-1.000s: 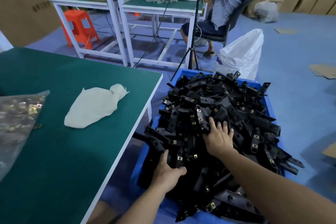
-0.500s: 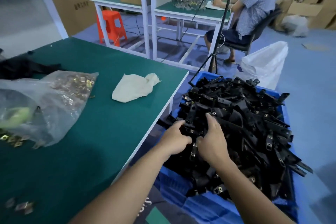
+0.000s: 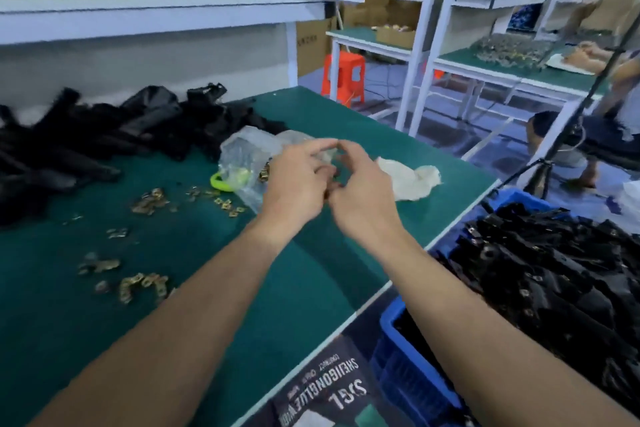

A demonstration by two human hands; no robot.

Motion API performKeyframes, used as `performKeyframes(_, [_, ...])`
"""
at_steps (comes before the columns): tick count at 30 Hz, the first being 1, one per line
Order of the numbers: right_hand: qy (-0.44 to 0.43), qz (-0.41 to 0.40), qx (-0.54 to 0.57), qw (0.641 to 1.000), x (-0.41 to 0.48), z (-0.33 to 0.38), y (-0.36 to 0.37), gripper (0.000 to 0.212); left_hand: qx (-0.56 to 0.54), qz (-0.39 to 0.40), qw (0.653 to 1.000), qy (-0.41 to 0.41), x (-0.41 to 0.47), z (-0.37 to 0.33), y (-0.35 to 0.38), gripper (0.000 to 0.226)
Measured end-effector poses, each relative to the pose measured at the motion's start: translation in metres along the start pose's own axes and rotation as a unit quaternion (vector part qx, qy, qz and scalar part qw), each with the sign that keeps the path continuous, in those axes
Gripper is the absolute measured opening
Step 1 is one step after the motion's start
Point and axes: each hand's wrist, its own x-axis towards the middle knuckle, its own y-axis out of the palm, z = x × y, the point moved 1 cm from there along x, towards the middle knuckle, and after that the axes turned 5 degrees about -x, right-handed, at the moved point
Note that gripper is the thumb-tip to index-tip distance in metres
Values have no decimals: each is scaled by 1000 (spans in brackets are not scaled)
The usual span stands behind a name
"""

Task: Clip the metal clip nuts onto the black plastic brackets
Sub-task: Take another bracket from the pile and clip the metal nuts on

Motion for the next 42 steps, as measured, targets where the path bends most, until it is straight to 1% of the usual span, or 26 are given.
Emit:
performKeyframes(2, [-51, 51, 8, 997, 10, 36, 36, 50, -35, -77, 995, -48, 1, 16, -55, 40])
performKeyframes(4, [-103, 117, 12, 988, 10, 66, 74, 45, -61, -150, 981, -110, -3, 36, -104, 24])
performKeyframes(6, [-140, 185, -2, 973, 2, 88, 112, 49, -35, -222, 963, -148, -14, 60, -149, 7])
performKeyframes(8, [-166, 237, -26, 957, -5, 100, 146, 60, 16, -293, 941, -167, -29, 83, -187, 14])
performKeyframes(10, [-175, 274, -50, 944, -4, 106, 177, 66, 107, -340, 917, -177, -47, 101, -220, 12])
performKeyframes(12, [-175, 307, -75, 933, 3, 111, 206, 69, 153, -346, 903, -203, -63, 117, -245, 8])
performKeyframes(14, [-175, 323, -101, 924, 13, 114, 231, 73, 194, -317, 898, -236, -76, 132, -261, 17])
performKeyframes(16, [-164, 335, -112, 921, 23, 118, 252, 75, 206, -268, 908, -248, -85, 145, -269, 28])
performKeyframes(19, [-138, 352, -96, 921, 37, 126, 284, 73, 188, -217, 929, -232, -86, 157, -274, 41])
performKeyframes(20, [-130, 353, -88, 922, 41, 130, 290, 72, 209, -205, 931, -220, -85, 158, -272, 43])
performKeyframes(22, [-131, 356, -77, 922, 48, 139, 305, 70, 292, -186, 917, -199, -82, 161, -269, 52])
performKeyframes(24, [-137, 352, -78, 923, 60, 150, 321, 68, 362, -170, 894, -203, -76, 164, -264, 63])
performKeyframes(25, [-140, 346, -84, 924, 66, 156, 328, 66, 382, -164, 888, -199, -71, 165, -262, 60])
performKeyframes(26, [-146, 335, -92, 926, 71, 161, 335, 64, 386, -162, 888, -189, -67, 166, -263, 52])
performKeyframes(28, [-156, 320, -104, 929, 79, 173, 349, 58, 353, -173, 903, -173, -62, 167, -269, 35])
performKeyframes(30, [-149, 341, -96, 923, 88, 181, 364, 60, 315, -191, 915, -164, -59, 169, -273, 23])
performKeyframes(32, [-133, 364, -86, 918, 95, 187, 379, 64, 303, -209, 916, -159, -58, 172, -275, 17])
performKeyframes(34, [-117, 369, -80, 919, 98, 191, 391, 59, 283, -249, 912, -159, -58, 173, -275, 11])
performKeyframes(36, [-110, 338, -71, 932, 101, 190, 401, 39, 262, -289, 905, -169, -58, 174, -278, 9])
performKeyframes(38, [-80, 304, -36, 949, 102, 187, 405, 20, 235, -309, 903, -183, -57, 176, -280, 10])
performKeyframes(40, [-36, 270, 18, 962, 101, 185, 398, 19, 198, -323, 905, -192, -58, 176, -283, 11])
performKeyframes(42, [-14, 225, 63, 972, 98, 178, 380, 17, 172, -334, 905, -201, -59, 177, -283, 14])
